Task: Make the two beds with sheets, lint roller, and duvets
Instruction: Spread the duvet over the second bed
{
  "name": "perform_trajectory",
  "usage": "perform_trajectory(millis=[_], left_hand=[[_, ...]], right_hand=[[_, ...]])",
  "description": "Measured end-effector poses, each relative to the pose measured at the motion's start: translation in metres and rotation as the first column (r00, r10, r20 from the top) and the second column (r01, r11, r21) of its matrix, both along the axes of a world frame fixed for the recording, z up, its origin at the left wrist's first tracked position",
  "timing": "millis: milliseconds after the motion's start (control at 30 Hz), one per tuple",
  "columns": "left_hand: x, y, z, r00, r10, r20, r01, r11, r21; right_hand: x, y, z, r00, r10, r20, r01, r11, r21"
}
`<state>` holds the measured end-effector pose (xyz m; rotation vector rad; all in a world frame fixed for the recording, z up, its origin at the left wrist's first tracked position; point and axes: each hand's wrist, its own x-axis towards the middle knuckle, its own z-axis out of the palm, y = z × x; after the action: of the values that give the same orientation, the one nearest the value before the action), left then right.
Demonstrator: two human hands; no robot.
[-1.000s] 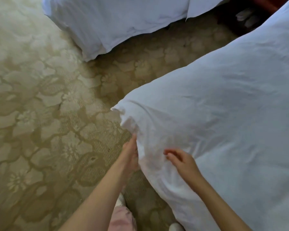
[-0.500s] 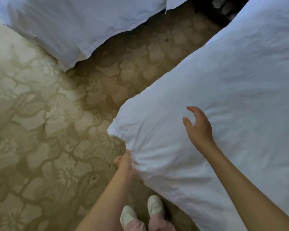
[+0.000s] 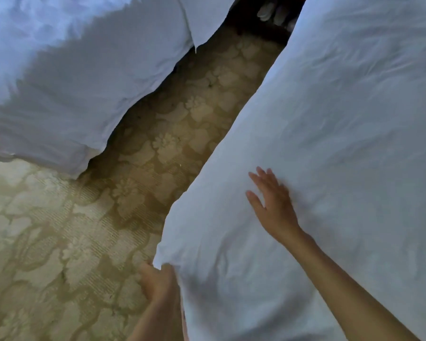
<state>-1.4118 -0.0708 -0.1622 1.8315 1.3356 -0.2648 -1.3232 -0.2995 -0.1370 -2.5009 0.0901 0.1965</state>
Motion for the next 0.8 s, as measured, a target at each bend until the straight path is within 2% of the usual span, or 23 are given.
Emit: perform_trajectory(millis=[67,133,200,267,333,400,500,600,633,700,800], left_hand=[[0.048,-0.016,0.005,0.959,-0.264,0.100,0.261,0.964,0.047],[0.100,-0.035,0.002,0.860,-0.484,0.160,0.477,0.875,0.080],[0.155,-0.056,-0.008,0.747,-0.633,0.203,0.630,0.772,0.087],[0.202,-0.079,-0.019,0.658,-0.737,0.155,0.739,0.672,0.055],[0.239,-0.101,-0.014,0.603,-0.788,0.124,0.797,0.603,-0.038],[0.277,-0.124,-0.007,0.520,-0.842,0.142,0.854,0.517,-0.062],[0.327,-0.154,0.002,0.429,-0.885,0.181,0.903,0.428,-0.049],[0.361,-0.173,0.000,0.354,-0.916,0.191,0.934,0.358,-0.014],[0.370,-0.178,-0.004,0.333,-0.924,0.185,0.941,0.338,-0.007],[0.384,-0.187,-0.016,0.290,-0.944,0.159,0.957,0.289,-0.027],[0.394,-0.201,-0.029,0.241,-0.966,0.094,0.953,0.218,-0.209]], right_hand=[[0.025,-0.024,-0.017,0.964,-0.258,0.057,0.264,0.940,-0.218],[0.006,-0.040,-0.046,0.885,-0.456,0.093,0.460,0.827,-0.322],[-0.033,-0.043,-0.066,0.838,-0.546,0.002,0.510,0.781,-0.360],[-0.054,-0.036,-0.074,0.791,-0.607,-0.083,0.548,0.761,-0.347],[-0.042,-0.028,-0.063,0.731,-0.668,-0.142,0.611,0.732,-0.302],[0.010,-0.035,-0.048,0.714,-0.700,-0.016,0.678,0.696,-0.235],[0.128,-0.061,-0.021,0.768,-0.627,0.127,0.640,0.744,-0.194],[0.229,-0.096,-0.008,0.809,-0.574,0.129,0.586,0.770,-0.252],[0.241,-0.108,-0.017,0.797,-0.594,0.106,0.598,0.753,-0.274],[0.221,-0.123,-0.048,0.691,-0.718,0.082,0.698,0.635,-0.332],[0.136,-0.099,-0.078,0.555,-0.832,0.025,0.759,0.494,-0.424]])
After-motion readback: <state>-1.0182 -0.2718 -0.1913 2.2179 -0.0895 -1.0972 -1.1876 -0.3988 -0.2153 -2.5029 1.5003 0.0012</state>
